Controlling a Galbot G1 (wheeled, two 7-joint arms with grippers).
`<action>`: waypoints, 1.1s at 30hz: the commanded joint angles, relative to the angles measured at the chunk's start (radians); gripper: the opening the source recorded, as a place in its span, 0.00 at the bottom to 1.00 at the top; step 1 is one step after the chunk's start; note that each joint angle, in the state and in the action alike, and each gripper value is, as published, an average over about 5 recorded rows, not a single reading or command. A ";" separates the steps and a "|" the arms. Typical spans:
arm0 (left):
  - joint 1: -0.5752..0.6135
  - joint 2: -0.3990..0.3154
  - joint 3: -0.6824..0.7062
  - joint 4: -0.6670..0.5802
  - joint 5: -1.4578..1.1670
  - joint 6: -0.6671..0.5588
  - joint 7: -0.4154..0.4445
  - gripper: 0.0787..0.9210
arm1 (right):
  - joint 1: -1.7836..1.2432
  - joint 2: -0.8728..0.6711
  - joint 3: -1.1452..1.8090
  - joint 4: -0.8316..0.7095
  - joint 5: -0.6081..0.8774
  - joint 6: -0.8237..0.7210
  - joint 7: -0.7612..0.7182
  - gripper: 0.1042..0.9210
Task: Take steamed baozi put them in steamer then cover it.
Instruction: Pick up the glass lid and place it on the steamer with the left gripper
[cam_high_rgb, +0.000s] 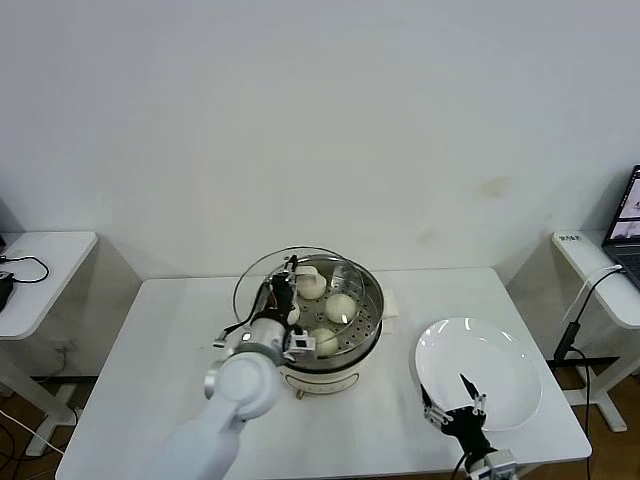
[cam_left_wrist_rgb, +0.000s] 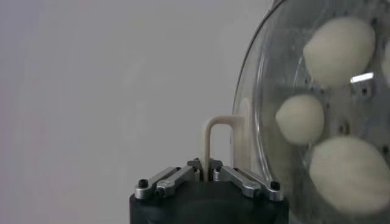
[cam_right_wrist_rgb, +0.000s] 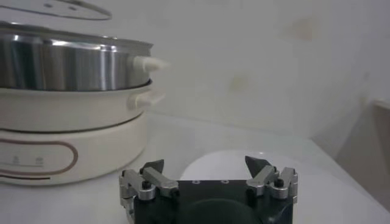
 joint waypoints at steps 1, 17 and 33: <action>-0.025 -0.148 0.052 0.046 0.126 0.032 0.054 0.08 | 0.003 0.003 -0.013 -0.004 -0.014 -0.002 -0.001 0.88; 0.018 -0.180 0.038 0.102 0.213 -0.002 0.029 0.08 | 0.008 -0.002 -0.027 -0.008 -0.008 -0.004 -0.006 0.88; 0.020 -0.203 0.012 0.138 0.226 -0.021 0.006 0.08 | 0.002 -0.003 -0.035 -0.008 -0.010 0.000 -0.008 0.88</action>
